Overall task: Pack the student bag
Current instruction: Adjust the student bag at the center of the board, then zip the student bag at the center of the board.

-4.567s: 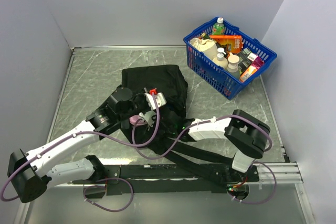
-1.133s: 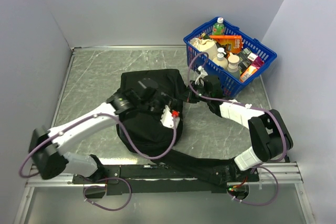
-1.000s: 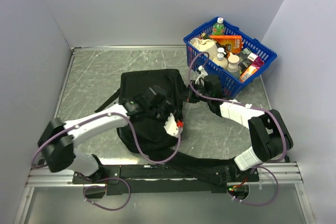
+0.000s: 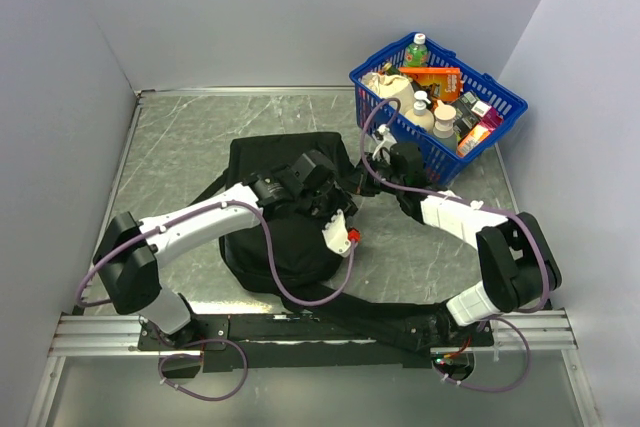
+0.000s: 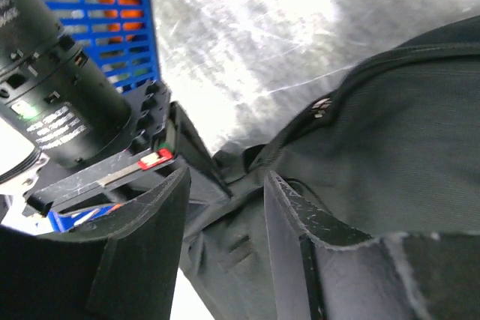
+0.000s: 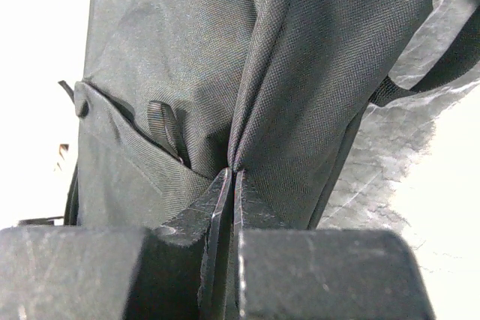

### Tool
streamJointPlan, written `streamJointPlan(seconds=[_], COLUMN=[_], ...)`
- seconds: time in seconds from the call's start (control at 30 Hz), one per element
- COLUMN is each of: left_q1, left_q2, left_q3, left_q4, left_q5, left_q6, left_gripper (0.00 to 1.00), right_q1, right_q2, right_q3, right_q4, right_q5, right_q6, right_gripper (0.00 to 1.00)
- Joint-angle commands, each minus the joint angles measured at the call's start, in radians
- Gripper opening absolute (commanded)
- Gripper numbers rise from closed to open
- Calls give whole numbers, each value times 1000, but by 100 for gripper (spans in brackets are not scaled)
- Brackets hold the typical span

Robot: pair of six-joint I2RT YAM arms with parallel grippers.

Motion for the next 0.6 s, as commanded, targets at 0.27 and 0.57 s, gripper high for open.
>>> streamJointPlan(seconds=[0.27, 0.57], left_q1=[-19, -38], left_q2=[76, 124], left_q3=[64, 89], left_q4=[-73, -139], left_q5=[29, -14], left_q6=[87, 103], left_gripper=[49, 50], right_q1=[50, 53], right_q2=[-77, -81], right_q3=[16, 19], right_q4=[43, 42], right_q5=[-69, -70], right_q6=[-6, -15], right_gripper=[0, 0])
